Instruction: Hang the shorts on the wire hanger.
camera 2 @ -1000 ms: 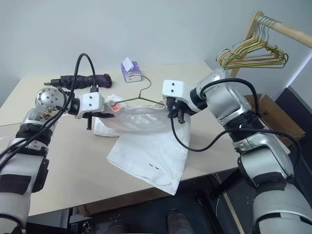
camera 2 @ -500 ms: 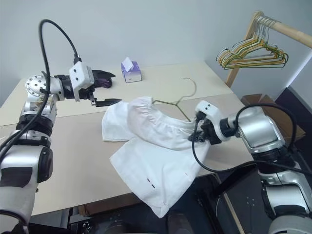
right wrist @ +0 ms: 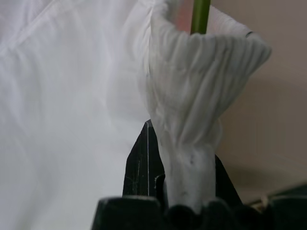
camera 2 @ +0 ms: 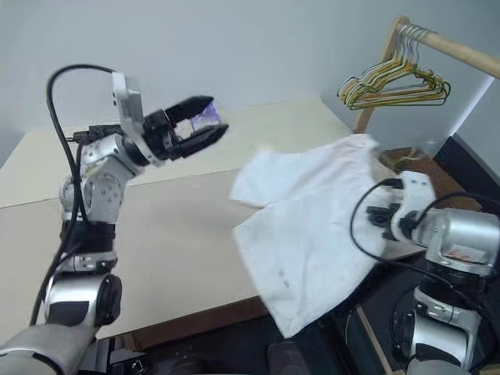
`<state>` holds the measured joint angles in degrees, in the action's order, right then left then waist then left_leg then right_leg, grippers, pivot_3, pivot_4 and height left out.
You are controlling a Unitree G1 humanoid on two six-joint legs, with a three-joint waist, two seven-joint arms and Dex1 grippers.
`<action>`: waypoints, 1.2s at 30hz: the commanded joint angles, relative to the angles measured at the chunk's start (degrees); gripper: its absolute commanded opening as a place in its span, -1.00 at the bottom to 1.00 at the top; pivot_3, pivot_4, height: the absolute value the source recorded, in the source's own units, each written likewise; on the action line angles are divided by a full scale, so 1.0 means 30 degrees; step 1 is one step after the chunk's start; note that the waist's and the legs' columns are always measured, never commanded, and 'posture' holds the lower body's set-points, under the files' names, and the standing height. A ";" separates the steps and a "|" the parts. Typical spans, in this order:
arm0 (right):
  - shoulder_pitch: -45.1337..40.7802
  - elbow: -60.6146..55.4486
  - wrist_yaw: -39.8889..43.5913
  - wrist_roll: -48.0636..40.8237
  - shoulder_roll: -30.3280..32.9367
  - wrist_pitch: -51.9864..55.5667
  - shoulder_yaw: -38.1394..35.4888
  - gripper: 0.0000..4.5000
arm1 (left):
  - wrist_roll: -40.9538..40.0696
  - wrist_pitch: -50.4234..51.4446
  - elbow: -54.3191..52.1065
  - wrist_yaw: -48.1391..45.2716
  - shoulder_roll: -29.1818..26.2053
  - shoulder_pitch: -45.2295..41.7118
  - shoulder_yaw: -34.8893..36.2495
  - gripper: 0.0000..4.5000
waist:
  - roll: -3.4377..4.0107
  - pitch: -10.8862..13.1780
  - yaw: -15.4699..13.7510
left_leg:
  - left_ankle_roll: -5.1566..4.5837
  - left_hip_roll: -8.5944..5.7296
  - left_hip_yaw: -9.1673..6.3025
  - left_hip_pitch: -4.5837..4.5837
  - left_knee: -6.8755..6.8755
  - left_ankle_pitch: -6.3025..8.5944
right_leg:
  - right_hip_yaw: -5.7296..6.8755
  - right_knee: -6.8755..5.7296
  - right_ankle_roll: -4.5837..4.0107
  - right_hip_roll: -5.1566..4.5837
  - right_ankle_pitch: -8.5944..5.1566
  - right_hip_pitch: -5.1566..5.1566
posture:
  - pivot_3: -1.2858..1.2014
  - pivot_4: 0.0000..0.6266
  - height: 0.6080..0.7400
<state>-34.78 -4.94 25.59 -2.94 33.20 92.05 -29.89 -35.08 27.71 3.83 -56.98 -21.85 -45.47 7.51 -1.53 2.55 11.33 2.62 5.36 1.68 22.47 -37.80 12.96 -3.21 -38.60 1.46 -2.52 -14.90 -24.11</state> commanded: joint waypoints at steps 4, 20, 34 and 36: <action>-0.4121 0.3192 -0.2463 0.0406 0.2156 0.0150 -0.1921 -1.00 | -0.0966 0.0993 -0.2056 0.1086 0.0336 0.0043 -0.0216 0.98 | 0.0080 0.0004 0.0526 | -0.0078 -0.0148 -0.0090 -0.0102 0.0042 0.0045 | -0.0147 0.0011 0.0017 -0.0010 -0.0011 0.0063 | -0.14 -0.96 1.00; -1.0154 1.1596 -0.6745 0.0624 0.4665 -0.2446 -0.4386 -1.00 | -0.0561 0.0386 -0.2045 0.1016 -0.0356 0.0222 -0.0575 0.98 | 0.0091 0.0011 0.1371 | -0.0127 -0.0294 -0.0223 -0.0371 0.0283 0.0073 | -0.0300 0.0183 0.0153 -0.0008 -0.0090 0.0348 | -0.13 -0.97 1.00; -1.0292 1.6468 -0.9124 -0.0781 0.5817 -0.5812 -0.6094 -1.00 | -0.0224 0.0210 -0.1913 0.0661 -0.0436 0.0243 -0.0805 0.98 | 0.0090 0.0011 0.1341 | -0.0126 -0.0305 -0.0217 -0.0377 0.0296 0.0073 | -0.0319 0.0206 0.0180 -0.0014 -0.0105 0.0359 | -0.12 -1.00 1.00; -1.0185 1.7080 -0.9426 -0.0924 0.6035 -0.6458 -0.6202 -1.00 | -0.0209 0.0209 -0.1918 0.0670 -0.0463 0.0246 -0.0816 0.98 | 0.0089 0.0011 0.1322 | -0.0126 -0.0305 -0.0219 -0.0380 0.0296 0.0073 | -0.0317 0.0212 0.0182 -0.0014 -0.0106 0.0367 | -0.12 -1.00 1.00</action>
<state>-65.58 45.33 -1.85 -4.13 49.98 75.18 -47.97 -35.86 29.82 -1.29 -54.80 -22.60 -44.31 4.63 -1.26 2.58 15.30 2.25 4.44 1.03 21.34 -36.91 13.18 -4.17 -37.95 2.01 -2.56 -15.21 -23.01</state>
